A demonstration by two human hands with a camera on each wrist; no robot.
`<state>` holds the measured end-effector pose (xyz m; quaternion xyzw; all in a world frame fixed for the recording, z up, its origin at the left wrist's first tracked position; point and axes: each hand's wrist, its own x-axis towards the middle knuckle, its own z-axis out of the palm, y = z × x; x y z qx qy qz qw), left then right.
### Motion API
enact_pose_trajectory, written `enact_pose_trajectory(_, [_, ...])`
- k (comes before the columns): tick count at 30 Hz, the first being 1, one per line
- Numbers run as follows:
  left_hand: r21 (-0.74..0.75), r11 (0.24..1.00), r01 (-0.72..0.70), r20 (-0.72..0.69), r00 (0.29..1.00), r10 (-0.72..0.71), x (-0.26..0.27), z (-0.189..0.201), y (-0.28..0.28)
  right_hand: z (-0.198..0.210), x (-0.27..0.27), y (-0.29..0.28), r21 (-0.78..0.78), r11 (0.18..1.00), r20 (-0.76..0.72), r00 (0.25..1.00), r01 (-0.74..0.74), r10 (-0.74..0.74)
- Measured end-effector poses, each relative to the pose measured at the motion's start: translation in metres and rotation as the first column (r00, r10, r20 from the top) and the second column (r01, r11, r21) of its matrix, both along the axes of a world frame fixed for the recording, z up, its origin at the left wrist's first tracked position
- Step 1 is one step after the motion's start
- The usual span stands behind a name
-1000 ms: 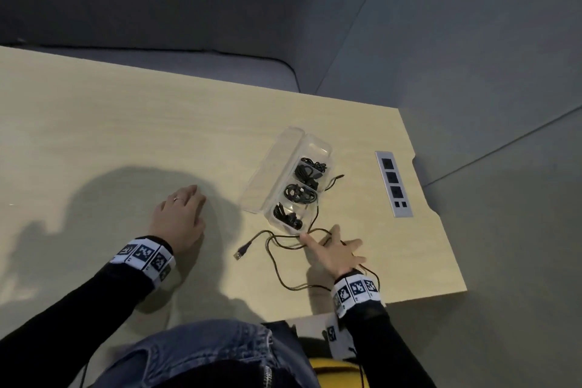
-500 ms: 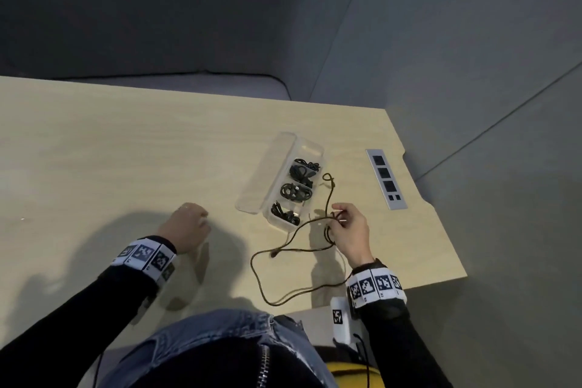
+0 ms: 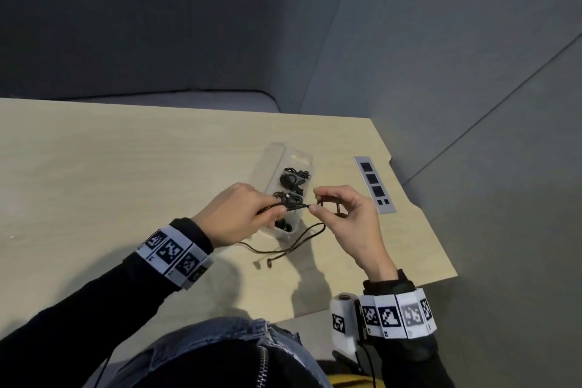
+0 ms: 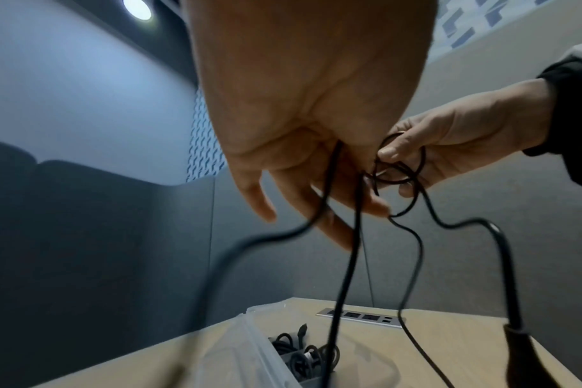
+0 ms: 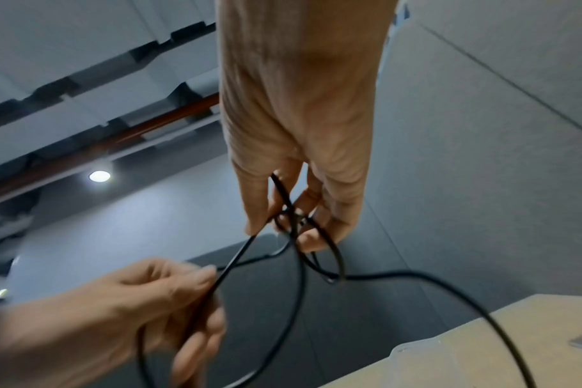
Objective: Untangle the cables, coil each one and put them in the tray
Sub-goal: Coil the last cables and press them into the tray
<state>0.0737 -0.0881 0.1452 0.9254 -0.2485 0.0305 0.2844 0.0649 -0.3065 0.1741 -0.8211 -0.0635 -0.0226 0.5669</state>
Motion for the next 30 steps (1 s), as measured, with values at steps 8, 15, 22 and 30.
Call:
enact_pose_trajectory(8, [-0.574, 0.732, -0.367, -0.455, 0.886, 0.087, -0.005, -0.007, 0.033, 0.006, 0.017, -0.042, 0.518, 0.677, -0.197, 0.843, 0.523, -0.501])
enact_pose_trajectory(15, [-0.436, 0.736, -0.518, -0.407, 0.843, 0.352, -0.003, -0.022, 0.070, 0.007, 0.027, -0.086, 0.485, 0.616, -0.155, 0.754, 0.621, -0.638])
enact_pose_trajectory(22, [-0.364, 0.737, -0.570, -0.389, 0.812, 0.436, -0.003, -0.015, 0.074, 0.012, 0.039, -0.101, 0.357, 0.737, -0.017, 0.792, 0.574, -0.610])
enact_pose_trajectory(30, [-0.467, 0.787, -0.403, -0.314, 0.908, 0.278, -0.019, 0.010, 0.056, 0.005, 0.042, -0.089, -0.112, 0.892, 0.106, 0.898, 0.438, -0.428])
